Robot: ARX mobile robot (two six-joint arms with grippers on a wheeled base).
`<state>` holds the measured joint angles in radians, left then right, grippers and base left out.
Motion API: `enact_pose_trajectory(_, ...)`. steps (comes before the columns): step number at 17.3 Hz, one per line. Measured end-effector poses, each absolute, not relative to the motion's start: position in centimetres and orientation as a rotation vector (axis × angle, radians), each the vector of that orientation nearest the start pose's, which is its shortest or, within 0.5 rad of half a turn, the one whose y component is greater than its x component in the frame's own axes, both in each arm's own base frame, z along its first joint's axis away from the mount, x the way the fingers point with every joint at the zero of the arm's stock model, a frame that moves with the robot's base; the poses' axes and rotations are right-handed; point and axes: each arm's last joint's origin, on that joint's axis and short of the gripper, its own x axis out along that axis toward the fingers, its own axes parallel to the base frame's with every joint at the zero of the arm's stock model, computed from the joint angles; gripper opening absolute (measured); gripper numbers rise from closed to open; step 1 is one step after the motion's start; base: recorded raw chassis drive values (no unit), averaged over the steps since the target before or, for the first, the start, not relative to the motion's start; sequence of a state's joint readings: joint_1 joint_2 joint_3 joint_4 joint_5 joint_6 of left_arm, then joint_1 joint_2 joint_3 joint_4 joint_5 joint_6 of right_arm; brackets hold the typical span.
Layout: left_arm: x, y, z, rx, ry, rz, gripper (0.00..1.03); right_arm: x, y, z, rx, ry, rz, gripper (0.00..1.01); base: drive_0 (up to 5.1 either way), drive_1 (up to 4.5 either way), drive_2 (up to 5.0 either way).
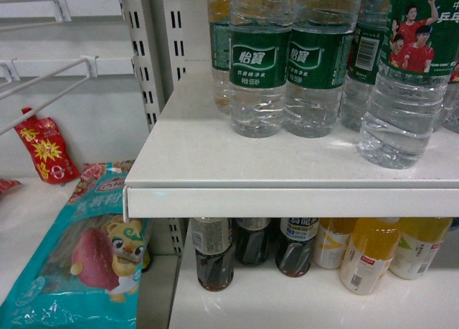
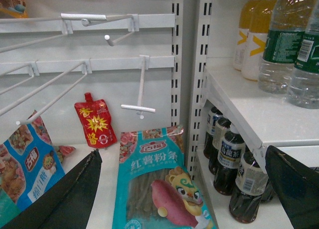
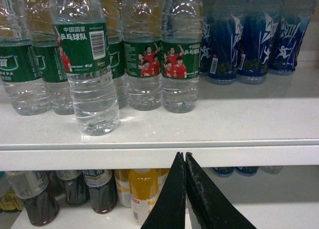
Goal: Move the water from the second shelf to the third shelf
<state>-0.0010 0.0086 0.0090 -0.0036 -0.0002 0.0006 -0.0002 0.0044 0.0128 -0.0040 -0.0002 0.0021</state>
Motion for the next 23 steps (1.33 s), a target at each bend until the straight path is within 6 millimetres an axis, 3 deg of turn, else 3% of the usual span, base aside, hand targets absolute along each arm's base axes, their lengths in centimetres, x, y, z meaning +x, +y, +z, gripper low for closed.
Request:
enact_pose_trajectory(5, 9.77, -0.01, 16.55, 0.001, 0.003, -0.001, 0.98, 9.72, 0.0, 16.71, 0.002, -0.004, 0.0, 0.02, 0.0, 0.0, 0.0)
enact_pose_trajectory(13, 9.77, -0.01, 16.56, 0.001, 0.003, -0.001, 0.98, 9.72, 0.0, 16.71, 0.002, -0.004, 0.0, 1.0, 0.0, 0.0, 0.0)
enact_pose_trajectory(23, 9.77, -0.01, 16.58, 0.001, 0.001, 0.0, 0.98, 9.72, 0.0, 16.74, 0.002, -0.007, 0.0, 0.98, 0.0, 0.0, 0.0)
